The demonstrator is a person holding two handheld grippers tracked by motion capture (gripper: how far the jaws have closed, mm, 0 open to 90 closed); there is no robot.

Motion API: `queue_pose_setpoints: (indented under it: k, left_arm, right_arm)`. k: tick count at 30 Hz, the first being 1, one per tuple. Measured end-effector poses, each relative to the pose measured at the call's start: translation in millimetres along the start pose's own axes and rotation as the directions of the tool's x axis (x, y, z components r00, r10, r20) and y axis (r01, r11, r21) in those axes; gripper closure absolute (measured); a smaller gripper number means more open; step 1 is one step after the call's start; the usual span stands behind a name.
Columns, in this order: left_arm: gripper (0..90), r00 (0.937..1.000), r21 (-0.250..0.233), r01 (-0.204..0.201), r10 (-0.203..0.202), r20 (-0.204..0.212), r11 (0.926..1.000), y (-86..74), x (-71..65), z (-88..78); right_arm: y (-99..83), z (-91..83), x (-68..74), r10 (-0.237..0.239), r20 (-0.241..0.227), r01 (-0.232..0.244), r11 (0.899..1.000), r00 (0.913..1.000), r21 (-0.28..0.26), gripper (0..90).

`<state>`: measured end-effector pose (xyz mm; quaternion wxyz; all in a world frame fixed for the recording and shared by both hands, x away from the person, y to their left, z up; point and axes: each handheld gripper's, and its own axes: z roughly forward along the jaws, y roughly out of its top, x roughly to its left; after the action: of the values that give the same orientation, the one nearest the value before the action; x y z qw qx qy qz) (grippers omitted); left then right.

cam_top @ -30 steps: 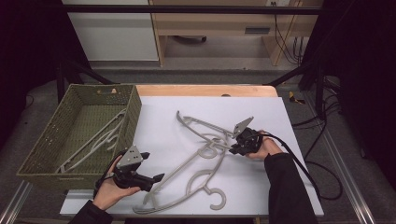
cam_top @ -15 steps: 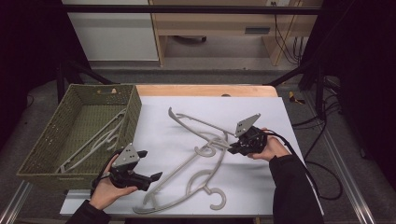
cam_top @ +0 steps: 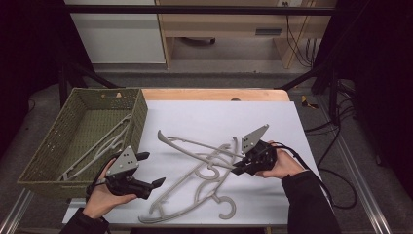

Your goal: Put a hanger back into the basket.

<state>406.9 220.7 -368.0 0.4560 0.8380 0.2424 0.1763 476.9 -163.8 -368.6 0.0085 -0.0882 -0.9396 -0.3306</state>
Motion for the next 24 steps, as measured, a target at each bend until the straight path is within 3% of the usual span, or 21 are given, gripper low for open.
queue_pose_setpoints:
  k: [5, 12, 13, 17, 24]
  left_arm:
    - [6.4, 0.9983, 0.035, -0.058, 0.058, 0.007, 0.9977, 10.4, -4.8, 0.6]
    - [7.1, 0.9898, 0.083, -0.141, 0.14, 0.026, 0.9864, 23.3, -10.9, 5.1]
    - [7.4, 0.9853, 0.098, -0.17, 0.168, 0.031, 0.9804, 26.3, -13.6, 7.9]
    - [8.9, 0.9747, 0.114, -0.222, 0.217, 0.052, 0.9684, 31.4, -20.1, 14.0]
    - [14.7, 0.9432, 0.146, -0.329, 0.318, 0.098, 0.9329, 36.9, -28.7, 26.4]
  right_arm:
    - [7.4, -0.9, 9.3, -0.018, -0.053, 0.018, 1.0, 0.9984, -0.001, 81.7]
    - [15.9, -0.2, 18.4, -0.032, -0.107, 0.033, 0.999, 0.9938, 0.012, 81.7]
    - [18.1, -0.2, 20.6, -0.032, -0.12, 0.035, 0.999, 0.9923, 0.018, 81.7]
    - [19.9, 0.3, 23.8, -0.041, -0.14, 0.044, 0.999, 0.9893, 0.018, 81.7]
    - [24.2, 2.0, 29.0, -0.064, -0.16, 0.069, 0.997, 0.985, 0.029, 81.7]
